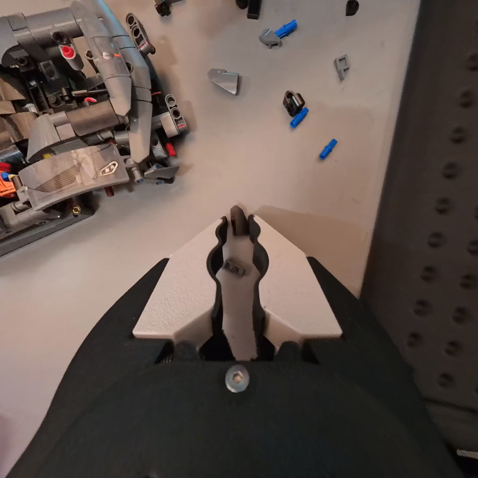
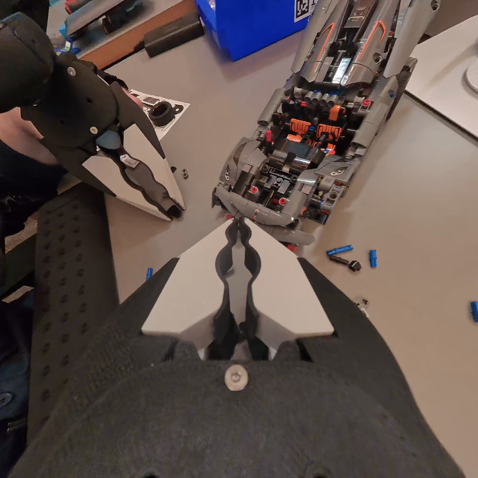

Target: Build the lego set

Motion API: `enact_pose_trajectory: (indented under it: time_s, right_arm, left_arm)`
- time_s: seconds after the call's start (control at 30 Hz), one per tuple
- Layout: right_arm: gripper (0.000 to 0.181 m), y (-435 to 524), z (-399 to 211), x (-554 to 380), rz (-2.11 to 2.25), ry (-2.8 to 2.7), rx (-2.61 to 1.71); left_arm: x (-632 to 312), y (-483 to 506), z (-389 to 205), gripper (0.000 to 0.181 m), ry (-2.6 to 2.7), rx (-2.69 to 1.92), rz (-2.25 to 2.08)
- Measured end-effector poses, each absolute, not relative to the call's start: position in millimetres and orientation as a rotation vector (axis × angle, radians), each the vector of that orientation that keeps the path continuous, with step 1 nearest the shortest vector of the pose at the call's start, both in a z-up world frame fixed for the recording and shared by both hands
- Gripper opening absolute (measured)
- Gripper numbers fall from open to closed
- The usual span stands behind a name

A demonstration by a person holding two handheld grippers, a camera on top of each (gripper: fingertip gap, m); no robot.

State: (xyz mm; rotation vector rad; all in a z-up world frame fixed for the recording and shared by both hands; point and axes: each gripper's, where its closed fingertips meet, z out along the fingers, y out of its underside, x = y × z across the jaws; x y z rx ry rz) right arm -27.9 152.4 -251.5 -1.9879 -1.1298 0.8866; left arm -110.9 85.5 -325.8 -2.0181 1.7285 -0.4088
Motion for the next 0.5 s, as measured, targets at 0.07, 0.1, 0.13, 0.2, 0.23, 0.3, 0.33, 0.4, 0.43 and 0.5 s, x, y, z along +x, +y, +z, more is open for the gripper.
enact_pose_trajectory:
  time_s: [0.07, 0.1, 0.13, 0.2, 0.23, 0.3, 0.33, 0.4, 0.43, 0.5]
  right_arm:
    - [0.000, 151, -252, -29, 0.891, -1.138, -1.982]
    - [0.000, 151, -251, -30, 0.896, -1.137, -1.980]
    - [0.000, 150, -251, -30, 0.899, -1.136, -1.977]
    - [0.000, 150, -249, -29, 0.899, -1.136, -1.968]
    - [0.000, 150, -248, -29, 0.897, -1.136, -1.966]
    - [0.000, 150, -247, -29, 0.897, -1.137, -1.960]
    - [0.000, 150, -246, -28, 0.900, -1.137, -1.956]
    - [0.000, 149, -245, -28, 0.905, -1.137, -1.949]
    - [0.000, 149, -244, -28, 0.908, -1.138, -1.946]
    - [0.000, 148, -243, -28, 0.920, -1.144, -1.935]
  left_arm:
    - [-107, 88, -326, 0.010, 1.720, -2.016, -0.392]
    - [-105, 91, -326, 0.010, 1.714, -2.006, -0.373]
    - [-101, 92, -326, 0.009, 1.712, -1.992, -0.371]
    - [-95, 91, -325, 0.009, 1.725, -1.956, -0.367]
    - [-95, 92, -325, 0.009, 1.723, -1.949, -0.362]
    - [-95, 95, -325, 0.009, 1.710, -1.935, -0.359]
    - [-96, 99, -325, 0.009, 1.701, -1.915, -0.331]
    - [-92, 101, -317, 0.009, 1.677, -1.840, -0.362]
    - [-88, 101, -309, 0.009, 1.647, -1.803, -0.420]
    - [-78, 97, -283, 0.009, 1.570, -1.677, -0.561]
